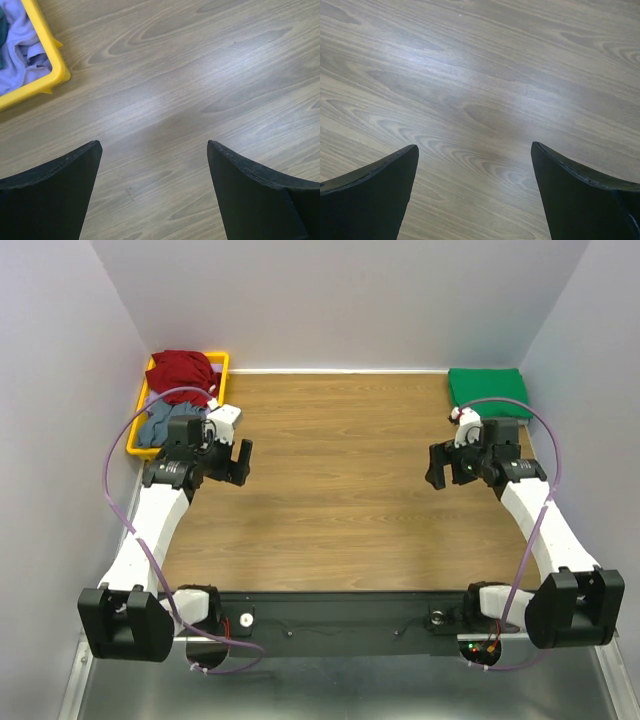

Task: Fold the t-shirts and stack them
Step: Grab the tshirt from the pile

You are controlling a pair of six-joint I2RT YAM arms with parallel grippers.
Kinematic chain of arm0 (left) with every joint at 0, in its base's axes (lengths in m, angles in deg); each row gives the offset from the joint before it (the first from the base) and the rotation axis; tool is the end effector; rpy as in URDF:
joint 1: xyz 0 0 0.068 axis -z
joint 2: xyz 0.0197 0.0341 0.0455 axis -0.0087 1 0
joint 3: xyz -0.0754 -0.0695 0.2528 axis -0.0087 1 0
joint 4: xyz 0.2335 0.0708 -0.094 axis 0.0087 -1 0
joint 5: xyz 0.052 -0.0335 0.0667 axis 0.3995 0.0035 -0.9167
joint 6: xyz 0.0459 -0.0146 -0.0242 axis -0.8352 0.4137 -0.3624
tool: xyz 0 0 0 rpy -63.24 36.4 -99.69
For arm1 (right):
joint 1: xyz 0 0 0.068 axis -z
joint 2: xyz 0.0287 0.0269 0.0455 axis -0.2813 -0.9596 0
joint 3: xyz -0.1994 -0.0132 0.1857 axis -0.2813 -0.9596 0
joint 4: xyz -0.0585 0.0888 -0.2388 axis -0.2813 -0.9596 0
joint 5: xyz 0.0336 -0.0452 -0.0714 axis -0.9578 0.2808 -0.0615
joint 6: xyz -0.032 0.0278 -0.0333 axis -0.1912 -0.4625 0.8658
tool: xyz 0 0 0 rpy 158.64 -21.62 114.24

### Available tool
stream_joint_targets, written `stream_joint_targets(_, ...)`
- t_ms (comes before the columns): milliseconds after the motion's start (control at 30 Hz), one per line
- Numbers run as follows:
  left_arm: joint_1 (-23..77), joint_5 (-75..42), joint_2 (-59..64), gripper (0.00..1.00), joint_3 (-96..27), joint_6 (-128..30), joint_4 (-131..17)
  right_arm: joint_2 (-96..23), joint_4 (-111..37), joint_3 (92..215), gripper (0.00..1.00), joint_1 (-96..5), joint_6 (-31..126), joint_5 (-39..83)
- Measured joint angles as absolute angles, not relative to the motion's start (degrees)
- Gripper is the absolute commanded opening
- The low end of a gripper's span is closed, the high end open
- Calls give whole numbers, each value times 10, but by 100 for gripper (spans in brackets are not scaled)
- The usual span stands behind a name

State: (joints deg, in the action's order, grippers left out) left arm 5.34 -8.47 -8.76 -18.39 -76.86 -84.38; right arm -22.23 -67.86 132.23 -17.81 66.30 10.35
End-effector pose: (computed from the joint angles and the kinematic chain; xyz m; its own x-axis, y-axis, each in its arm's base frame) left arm 0.2459 -0.0310 0.3150 -0.4441 0.3031 -0.8431 0.4556 0.8867 0.0788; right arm 0.2452 0.0181 0.2866 -0.6299 -0.2092 -0.7479 -0.4003 0.9127 0.0818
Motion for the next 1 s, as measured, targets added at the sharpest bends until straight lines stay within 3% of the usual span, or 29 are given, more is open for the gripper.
stream_joint_targets(233,44,-137,6,98,-320,-763,-862,-268,-681,1325,100,-178,651,123)
stream_joint_targets(400,7,-163,149,99,-520,-762,-848,-298,-685,1326,100,-178,641,136)
stream_joint_targets(533,-43,-174,326,98,-752,-759,-849,-299,-687,1328,100,-178,636,131)
stream_joint_targets(700,-76,-201,482,98,-927,-758,-842,-303,-687,1334,100,-178,631,119)
stream_joint_targets(1000,-79,-268,599,99,-938,-791,-743,-344,-686,1344,100,-178,626,115)
